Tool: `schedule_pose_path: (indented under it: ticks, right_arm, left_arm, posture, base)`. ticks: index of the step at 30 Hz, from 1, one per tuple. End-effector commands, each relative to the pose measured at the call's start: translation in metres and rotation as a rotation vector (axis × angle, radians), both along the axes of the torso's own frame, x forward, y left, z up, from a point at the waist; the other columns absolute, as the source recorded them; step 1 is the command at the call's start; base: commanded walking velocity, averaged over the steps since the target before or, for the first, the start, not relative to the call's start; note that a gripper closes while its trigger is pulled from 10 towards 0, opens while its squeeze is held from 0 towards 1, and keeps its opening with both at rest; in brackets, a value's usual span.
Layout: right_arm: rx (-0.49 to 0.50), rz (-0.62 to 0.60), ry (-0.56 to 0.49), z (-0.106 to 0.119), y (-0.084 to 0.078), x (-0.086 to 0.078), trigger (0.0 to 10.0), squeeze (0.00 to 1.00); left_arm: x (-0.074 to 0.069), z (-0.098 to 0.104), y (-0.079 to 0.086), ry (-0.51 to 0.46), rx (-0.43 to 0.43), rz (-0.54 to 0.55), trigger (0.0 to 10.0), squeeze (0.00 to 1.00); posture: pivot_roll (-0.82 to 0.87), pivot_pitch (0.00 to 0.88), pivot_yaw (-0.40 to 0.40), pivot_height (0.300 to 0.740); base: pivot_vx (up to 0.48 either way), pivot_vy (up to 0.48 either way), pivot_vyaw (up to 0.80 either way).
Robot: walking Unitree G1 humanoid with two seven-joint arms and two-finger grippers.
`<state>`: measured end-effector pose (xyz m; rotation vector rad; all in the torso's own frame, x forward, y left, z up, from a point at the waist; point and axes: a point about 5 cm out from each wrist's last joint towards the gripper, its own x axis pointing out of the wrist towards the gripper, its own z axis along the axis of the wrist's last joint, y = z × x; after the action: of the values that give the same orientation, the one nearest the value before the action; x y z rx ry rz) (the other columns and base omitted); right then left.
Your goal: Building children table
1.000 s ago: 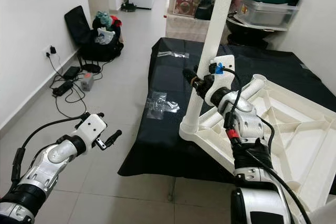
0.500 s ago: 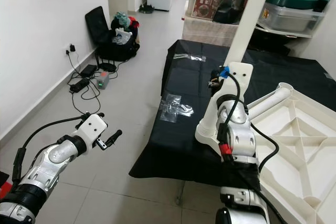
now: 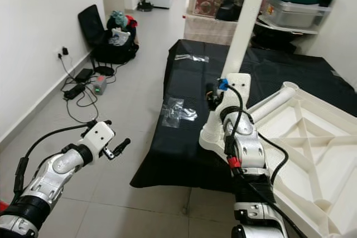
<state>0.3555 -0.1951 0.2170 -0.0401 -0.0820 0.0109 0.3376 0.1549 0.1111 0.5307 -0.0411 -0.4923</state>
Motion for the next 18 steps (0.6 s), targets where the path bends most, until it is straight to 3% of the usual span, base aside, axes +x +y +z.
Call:
schedule_pose_path:
  ticks: [1, 2, 6, 10, 14, 18]
  right_arm:
    - [-0.006, 0.033, -0.035, 0.008, 0.004, 0.0, 10.0, 0.0]
    - [-0.017, 0.096, -0.079, 0.015, 0.008, -0.003, 10.0, 0.0]
    - [-0.032, 0.121, -0.099, 0.02, 0.008, -0.006, 10.0, 0.0]
    - [-0.079, 0.046, -0.092, 0.018, -0.016, -0.018, 10.0, 0.0]
    - [-0.02, 0.123, -0.122, 0.025, -0.016, -0.032, 10.0, 0.0]
    - [-0.052, 0.169, -0.112, 0.022, -0.016, -0.045, 10.0, 0.0]
  left_arm:
    - [-0.001, -0.005, -0.001, 0.025, 0.016, -0.001, 10.0, 0.0]
    - [-0.001, -0.005, -0.001, 0.027, 0.015, -0.002, 10.0, 0.0]
    - [0.0, -0.005, -0.002, 0.027, 0.014, -0.004, 10.0, 0.0]
    - [0.0, -0.004, 0.0, 0.028, 0.013, -0.002, 10.0, 0.0]
    - [-0.001, -0.005, 0.002, 0.033, 0.013, 0.0, 10.0, 0.0]
    - [-0.001, -0.006, 0.002, 0.038, 0.012, 0.0, 10.0, 0.0]
  posture:
    - [0.07, 0.0, -0.08, 0.74]
    - [0.07, 0.0, -0.078, 0.74]
    - [0.07, 0.0, -0.075, 0.74]
    - [0.06, 0.0, -0.069, 0.74]
    - [0.05, 0.0, -0.061, 0.74]
    - [0.04, 0.0, -0.051, 0.74]
  base:
    - [0.0, 0.0, 0.0]
    - [0.0, 0.0, 0.0]
    - [0.0, 0.0, 0.0]
    - [0.0, 0.0, 0.0]
    - [0.0, 0.0, 0.0]
    - [0.0, 0.0, 0.0]
